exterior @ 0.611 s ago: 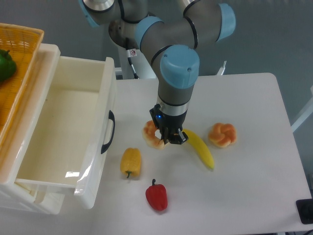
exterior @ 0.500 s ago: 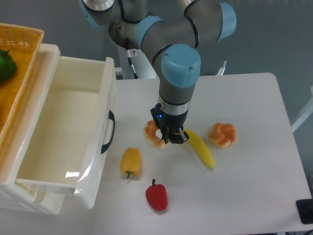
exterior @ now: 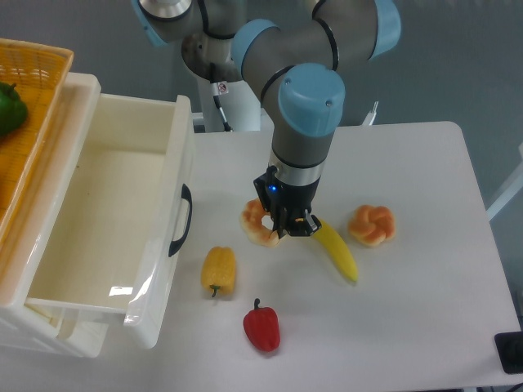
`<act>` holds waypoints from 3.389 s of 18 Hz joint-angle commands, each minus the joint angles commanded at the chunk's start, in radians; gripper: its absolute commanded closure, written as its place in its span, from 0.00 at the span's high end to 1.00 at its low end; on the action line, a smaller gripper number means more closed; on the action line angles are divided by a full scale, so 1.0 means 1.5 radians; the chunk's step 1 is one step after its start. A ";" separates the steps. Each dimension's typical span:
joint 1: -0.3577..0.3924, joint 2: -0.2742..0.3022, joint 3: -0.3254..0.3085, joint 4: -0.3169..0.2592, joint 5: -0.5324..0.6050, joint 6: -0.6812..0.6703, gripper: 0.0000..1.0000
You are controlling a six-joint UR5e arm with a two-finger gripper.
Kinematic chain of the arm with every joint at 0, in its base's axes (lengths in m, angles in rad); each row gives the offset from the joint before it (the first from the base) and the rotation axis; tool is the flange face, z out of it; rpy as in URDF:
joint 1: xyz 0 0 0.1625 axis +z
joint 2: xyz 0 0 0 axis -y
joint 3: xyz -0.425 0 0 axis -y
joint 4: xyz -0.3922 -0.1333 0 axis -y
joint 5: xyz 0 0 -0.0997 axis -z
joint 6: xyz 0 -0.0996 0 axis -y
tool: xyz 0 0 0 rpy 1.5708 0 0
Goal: Place the donuts in the upper white drawer
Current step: 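Lower the gripper onto the orange donut nearest the drawer and grasp it, then lift the held donut and carry it over the open white drawer, then lower the donut into the drawer and open the gripper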
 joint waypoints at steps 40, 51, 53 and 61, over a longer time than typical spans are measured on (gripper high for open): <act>-0.043 0.203 -0.045 -0.059 -0.167 -0.366 0.00; -0.082 0.177 -0.046 -0.077 -0.167 -0.400 0.00; -0.090 0.173 -0.046 -0.075 -0.167 -0.408 0.00; -0.111 0.149 -0.040 -0.072 -0.164 -0.408 0.00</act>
